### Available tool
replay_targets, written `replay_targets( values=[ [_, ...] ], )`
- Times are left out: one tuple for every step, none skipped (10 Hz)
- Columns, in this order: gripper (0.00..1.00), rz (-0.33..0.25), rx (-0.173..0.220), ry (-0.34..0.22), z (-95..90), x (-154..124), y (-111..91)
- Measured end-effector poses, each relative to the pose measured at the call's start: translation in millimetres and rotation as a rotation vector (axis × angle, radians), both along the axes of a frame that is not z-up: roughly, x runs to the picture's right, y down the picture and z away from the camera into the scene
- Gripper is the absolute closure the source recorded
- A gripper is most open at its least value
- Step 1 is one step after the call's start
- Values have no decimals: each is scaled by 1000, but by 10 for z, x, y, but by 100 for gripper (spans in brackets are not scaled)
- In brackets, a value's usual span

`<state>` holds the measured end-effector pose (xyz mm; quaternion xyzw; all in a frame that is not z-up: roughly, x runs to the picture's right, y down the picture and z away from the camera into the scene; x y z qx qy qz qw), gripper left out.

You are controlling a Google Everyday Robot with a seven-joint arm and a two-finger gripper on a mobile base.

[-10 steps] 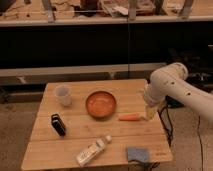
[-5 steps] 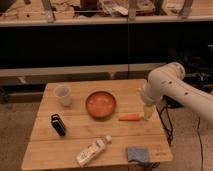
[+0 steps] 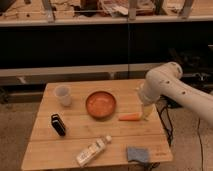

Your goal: Knock the eraser over

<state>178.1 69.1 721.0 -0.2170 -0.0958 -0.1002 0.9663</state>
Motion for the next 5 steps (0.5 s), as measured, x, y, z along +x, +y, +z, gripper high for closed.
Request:
replay_targets(
  values=[
    [20, -4, 2, -5, 7, -27, -10],
    [20, -10, 4, -11, 17, -61, -20],
    [20, -13, 5, -14, 25, -71, -22],
    [20, -15, 7, -18, 28, -92, -32],
    [20, -19, 9, -22, 35, -119, -38]
  ],
)
